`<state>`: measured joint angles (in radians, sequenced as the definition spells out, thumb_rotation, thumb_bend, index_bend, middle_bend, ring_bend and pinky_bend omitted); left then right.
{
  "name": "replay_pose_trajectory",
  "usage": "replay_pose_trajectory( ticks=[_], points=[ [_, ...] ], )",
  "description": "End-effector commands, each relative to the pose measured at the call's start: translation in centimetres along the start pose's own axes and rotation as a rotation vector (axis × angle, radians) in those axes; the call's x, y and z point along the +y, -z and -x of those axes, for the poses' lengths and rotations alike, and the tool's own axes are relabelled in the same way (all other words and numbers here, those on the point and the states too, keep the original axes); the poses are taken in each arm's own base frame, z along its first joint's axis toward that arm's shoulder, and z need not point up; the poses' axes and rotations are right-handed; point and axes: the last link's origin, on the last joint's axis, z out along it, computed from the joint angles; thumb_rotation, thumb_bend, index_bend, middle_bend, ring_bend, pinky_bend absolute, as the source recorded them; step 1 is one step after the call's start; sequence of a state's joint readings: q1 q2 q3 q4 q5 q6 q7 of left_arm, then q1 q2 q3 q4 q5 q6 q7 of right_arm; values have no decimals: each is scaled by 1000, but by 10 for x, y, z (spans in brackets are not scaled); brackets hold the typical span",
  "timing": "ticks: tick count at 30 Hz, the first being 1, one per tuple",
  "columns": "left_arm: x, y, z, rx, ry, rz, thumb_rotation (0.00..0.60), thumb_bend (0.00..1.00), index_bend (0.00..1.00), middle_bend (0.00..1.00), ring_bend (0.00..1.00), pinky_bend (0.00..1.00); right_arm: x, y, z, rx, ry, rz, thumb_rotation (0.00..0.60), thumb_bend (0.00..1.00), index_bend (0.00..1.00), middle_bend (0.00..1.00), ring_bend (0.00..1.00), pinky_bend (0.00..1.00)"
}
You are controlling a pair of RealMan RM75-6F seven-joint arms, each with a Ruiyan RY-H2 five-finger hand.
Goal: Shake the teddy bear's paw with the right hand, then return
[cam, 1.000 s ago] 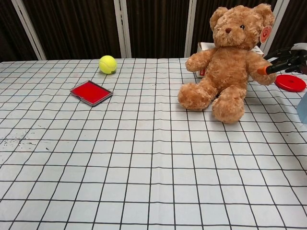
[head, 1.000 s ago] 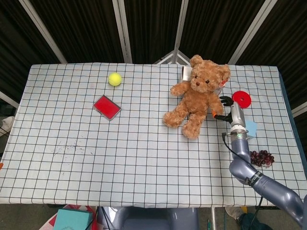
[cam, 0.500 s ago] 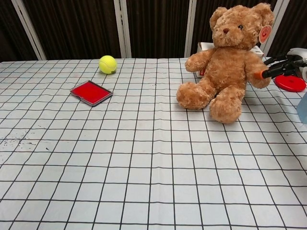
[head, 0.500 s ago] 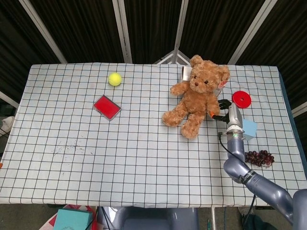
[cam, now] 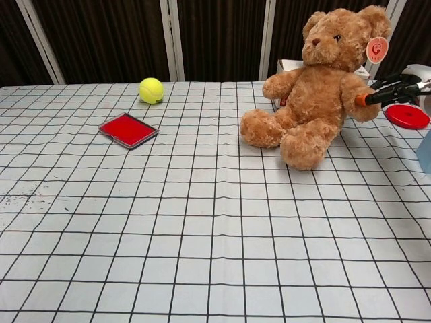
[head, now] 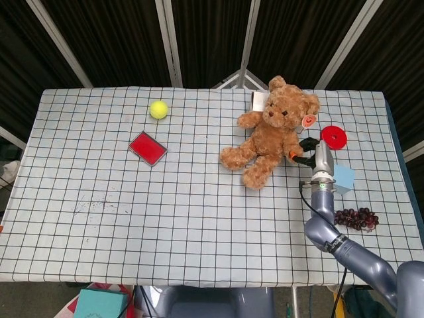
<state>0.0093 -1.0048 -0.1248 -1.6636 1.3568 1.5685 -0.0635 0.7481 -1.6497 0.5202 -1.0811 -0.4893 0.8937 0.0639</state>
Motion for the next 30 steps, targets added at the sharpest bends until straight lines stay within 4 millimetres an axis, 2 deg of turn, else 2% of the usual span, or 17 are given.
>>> replay_pose_trajectory(
  ticks=[1, 5, 14, 24, 27, 30],
  points=[
    [0, 0, 0, 2, 2, -2, 600, 204, 258, 118, 58, 192, -4, 0, -1, 5, 13, -14, 600, 417, 679, 564, 417, 0],
    [-1, 0, -1, 1, 2, -3, 600, 204, 258, 118, 58, 192, -6, 2, 0, -1, 16, -25, 600, 417, 679, 564, 417, 0],
    [-1, 1, 0, -1, -2, -2, 600, 204, 258, 118, 58, 192, 8, 5, 12, -53, 34, -24, 600, 417, 679, 564, 417, 0],
    [-1, 1, 0, 0, -7, -10, 600, 204, 258, 118, 58, 192, -21, -8, 1, 23, 66, -149, 600, 417, 679, 564, 417, 0],
    [-1, 2, -1, 5, -10, -11, 600, 204, 258, 118, 58, 192, -16, -12, 0, 36, 87, -144, 600, 418, 679, 564, 417, 0],
    [-1, 2, 0, 8, -15, -17, 600, 204, 258, 118, 58, 192, -2, -16, 0, 41, 114, -126, 600, 417, 679, 564, 417, 0]
  ],
)
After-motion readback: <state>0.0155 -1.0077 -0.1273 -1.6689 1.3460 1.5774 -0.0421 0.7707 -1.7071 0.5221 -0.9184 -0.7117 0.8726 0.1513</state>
